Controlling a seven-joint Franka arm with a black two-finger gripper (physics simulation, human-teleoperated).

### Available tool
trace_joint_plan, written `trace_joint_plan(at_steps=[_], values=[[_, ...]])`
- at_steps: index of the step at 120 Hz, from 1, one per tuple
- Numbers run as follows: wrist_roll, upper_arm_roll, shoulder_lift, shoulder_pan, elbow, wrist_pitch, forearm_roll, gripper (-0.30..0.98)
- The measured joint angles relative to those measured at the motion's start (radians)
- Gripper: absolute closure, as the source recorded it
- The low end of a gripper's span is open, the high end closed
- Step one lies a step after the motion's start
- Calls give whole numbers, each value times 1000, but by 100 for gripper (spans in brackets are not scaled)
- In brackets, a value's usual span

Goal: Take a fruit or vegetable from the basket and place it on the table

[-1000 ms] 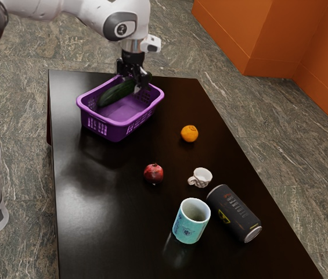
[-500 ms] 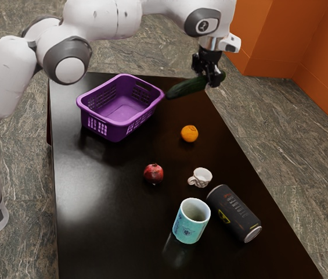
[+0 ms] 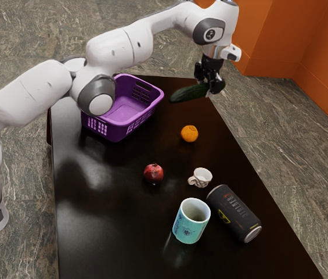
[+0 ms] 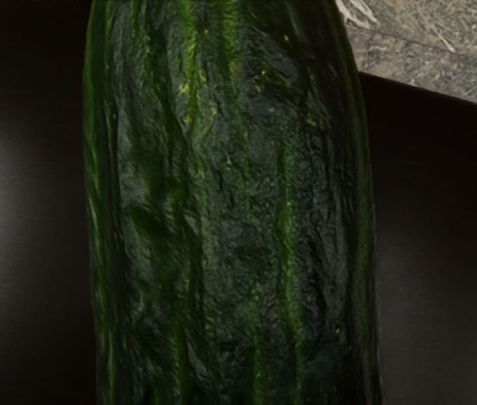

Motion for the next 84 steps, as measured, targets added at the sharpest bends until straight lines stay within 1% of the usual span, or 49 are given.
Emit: trace_joint_plan(at_steps=[17,44,46,54,61,71,84], values=[[16,0,71,5,87,-39,-4,47],[34,-1,101,7,108,-55,-8,47],[35,-1,101,7,108,-55,-9,45],[39,-9,102,13,107,-53,-15,28],[42,-13,104,18,106,-51,-21,18],[45,-22,104,25,104,-46,-28,10],[50,-33,102,32,100,-42,-33,5]])
